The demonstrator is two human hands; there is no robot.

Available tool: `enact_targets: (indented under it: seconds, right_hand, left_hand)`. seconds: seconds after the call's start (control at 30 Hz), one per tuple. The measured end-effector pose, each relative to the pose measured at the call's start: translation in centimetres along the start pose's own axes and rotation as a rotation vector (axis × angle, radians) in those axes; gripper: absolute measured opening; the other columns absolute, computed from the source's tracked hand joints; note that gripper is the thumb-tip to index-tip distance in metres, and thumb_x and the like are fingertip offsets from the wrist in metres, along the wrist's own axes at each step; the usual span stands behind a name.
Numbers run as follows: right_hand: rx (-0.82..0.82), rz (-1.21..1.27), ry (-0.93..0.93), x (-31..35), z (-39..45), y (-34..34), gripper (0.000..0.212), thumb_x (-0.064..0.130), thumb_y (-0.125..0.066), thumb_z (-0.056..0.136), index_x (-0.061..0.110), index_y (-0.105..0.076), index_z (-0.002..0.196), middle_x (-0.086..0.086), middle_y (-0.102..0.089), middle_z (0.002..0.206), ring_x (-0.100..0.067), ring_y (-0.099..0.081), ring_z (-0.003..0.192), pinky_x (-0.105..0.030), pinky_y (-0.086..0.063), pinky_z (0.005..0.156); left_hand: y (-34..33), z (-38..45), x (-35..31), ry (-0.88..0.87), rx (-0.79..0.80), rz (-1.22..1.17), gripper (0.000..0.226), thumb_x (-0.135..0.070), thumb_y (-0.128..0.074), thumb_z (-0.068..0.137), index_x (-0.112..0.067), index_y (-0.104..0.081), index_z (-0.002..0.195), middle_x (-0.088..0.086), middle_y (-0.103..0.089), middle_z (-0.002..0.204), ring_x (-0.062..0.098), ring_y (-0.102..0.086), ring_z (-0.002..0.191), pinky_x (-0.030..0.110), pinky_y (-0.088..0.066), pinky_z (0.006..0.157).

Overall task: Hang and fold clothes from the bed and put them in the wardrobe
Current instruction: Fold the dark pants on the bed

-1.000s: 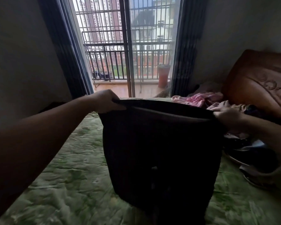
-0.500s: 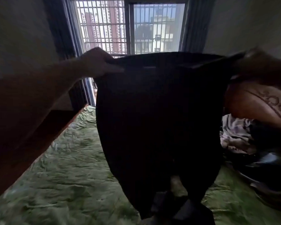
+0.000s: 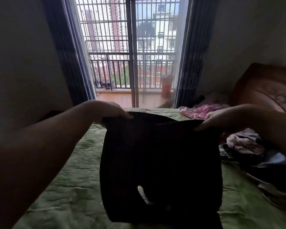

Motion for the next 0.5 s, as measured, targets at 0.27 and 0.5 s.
enact_targets:
  seconds: [0.27, 0.5]
  right_hand:
    - [-0.048, 0.604, 0.153, 2.3, 2.0, -1.0, 0.010, 0.014, -0.051, 0.090, 0.007, -0.056, 0.085, -0.005, -0.057, 0.053, -0.013, -0.055, 0.040, -0.021, -0.050, 0.044]
    - [-0.201, 0.648, 0.407, 9.5, 0.4, -3.8, 0.016, 0.021, -0.055, 0.091, 0.005, -0.060, 0.093, -0.013, -0.069, 0.077, -0.026, -0.068, 0.066, -0.037, -0.058, 0.067]
  left_hand:
    - [-0.5, 0.9, -0.3, -0.037, -0.015, -0.402, 0.024, -0.032, -0.061, 0.090, -0.008, -0.060, 0.094, 0.004, -0.067, 0.072, 0.012, -0.065, 0.055, 0.025, -0.054, 0.055]
    - [-4.6, -1.9, -6.4, -0.346, -0.018, -0.515, 0.007, -0.015, -0.058, 0.089, -0.011, -0.061, 0.094, 0.001, -0.065, 0.083, 0.013, -0.063, 0.076, 0.028, -0.053, 0.075]
Point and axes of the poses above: each hand's wrist, its own z-axis towards the middle knuckle, its own y-axis out of the back of the hand, x = y × z, the point moved 3 cm from there along z, towards the middle knuckle
